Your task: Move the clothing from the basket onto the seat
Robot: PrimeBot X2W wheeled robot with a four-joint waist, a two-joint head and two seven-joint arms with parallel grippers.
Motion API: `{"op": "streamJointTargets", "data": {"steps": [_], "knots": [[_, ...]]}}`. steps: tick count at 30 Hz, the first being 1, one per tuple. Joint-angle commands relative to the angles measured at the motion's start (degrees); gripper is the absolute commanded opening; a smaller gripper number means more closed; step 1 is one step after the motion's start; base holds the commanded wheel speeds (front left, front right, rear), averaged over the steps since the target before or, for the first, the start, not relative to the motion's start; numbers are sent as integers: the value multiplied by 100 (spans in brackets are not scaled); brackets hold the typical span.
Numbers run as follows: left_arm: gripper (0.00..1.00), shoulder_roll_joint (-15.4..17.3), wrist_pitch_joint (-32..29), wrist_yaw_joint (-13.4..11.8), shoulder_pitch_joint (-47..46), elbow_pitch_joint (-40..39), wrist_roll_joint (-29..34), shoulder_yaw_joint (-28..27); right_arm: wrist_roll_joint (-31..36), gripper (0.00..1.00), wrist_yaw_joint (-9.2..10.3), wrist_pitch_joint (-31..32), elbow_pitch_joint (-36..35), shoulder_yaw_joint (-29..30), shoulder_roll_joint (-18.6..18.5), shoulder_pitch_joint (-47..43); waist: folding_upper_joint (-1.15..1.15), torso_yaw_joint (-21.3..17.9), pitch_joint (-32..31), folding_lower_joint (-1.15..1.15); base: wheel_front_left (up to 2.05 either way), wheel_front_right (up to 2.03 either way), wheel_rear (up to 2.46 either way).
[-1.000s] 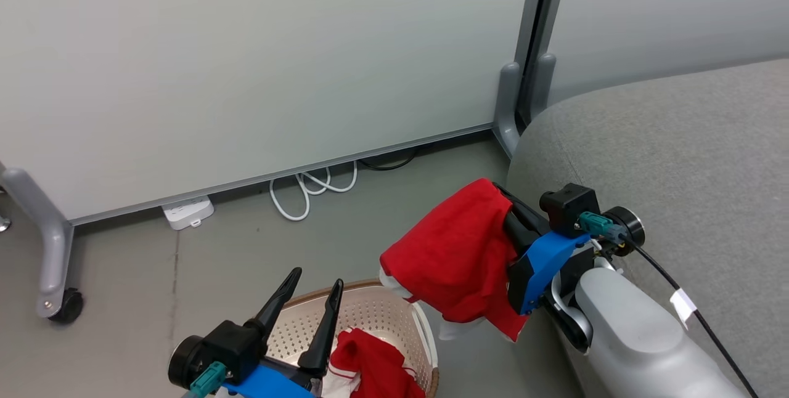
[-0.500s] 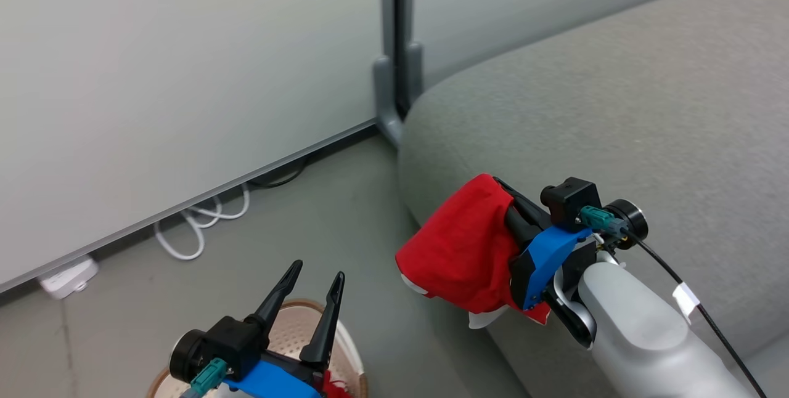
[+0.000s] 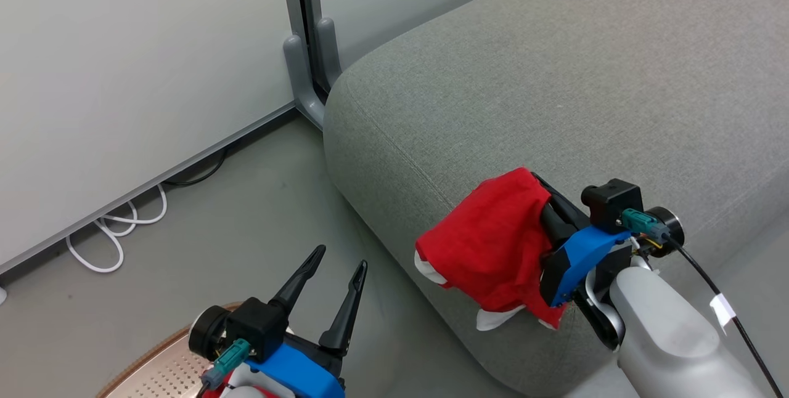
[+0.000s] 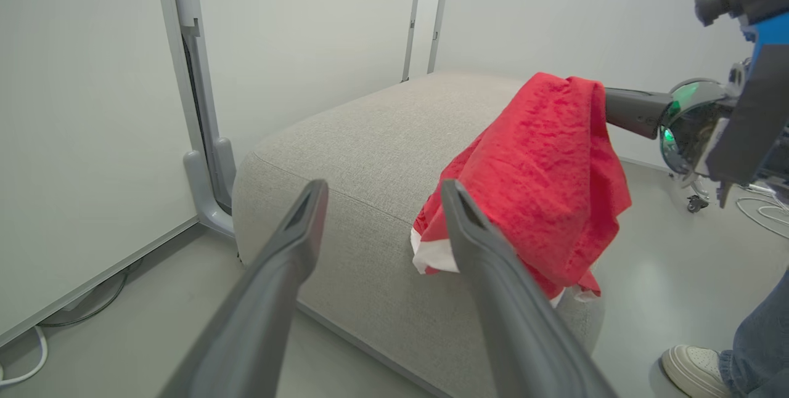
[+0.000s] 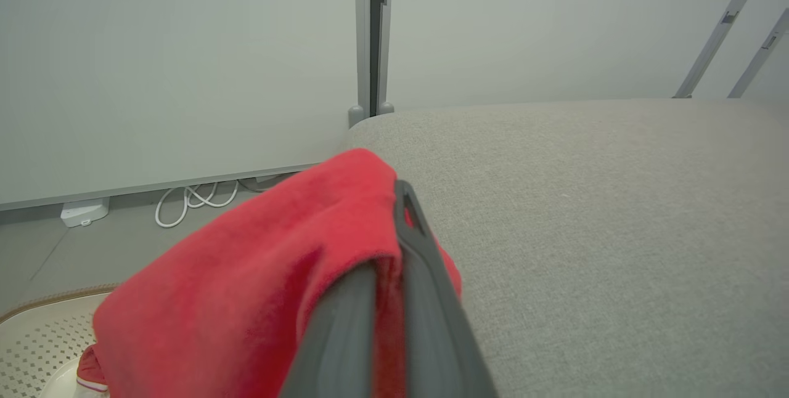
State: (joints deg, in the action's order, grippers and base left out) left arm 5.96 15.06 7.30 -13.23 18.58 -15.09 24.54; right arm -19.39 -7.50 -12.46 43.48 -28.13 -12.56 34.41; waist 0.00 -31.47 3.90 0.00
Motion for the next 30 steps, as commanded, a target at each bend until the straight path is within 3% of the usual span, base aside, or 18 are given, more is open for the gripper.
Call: {"op": "streamJointTargets", "data": {"steps": [1, 8, 15, 23, 30], "knots": [[100, 36, 17, 17, -79, 25, -36, 9, 28, 0, 2, -34, -35, 40, 5, -90, 0, -17, 31, 0, 0, 0, 0], [100, 122, 17, 23, -201, 64, -139, 139, 185, 0, 2, 100, -210, 322, 69, -145, 0, -15, 100, 0, 0, 0, 0], [100, 228, 17, 23, -100, -105, -51, 22, -140, 0, 3, 557, -177, 431, -91, 615, 0, 11, 348, 0, 0, 0, 0], [100, 547, 12, 11, -722, -451, 171, 458, -493, 0, 2, 720, 161, 1118, -1112, 2046, 0, 660, 1536, 0, 0, 0, 0], [100, 966, -77, 12, -1467, -955, 272, 820, -558, 0, 2, 270, 385, 2153, -1937, 2680, 0, 1157, 2717, 0, 0, 0, 0]]}}
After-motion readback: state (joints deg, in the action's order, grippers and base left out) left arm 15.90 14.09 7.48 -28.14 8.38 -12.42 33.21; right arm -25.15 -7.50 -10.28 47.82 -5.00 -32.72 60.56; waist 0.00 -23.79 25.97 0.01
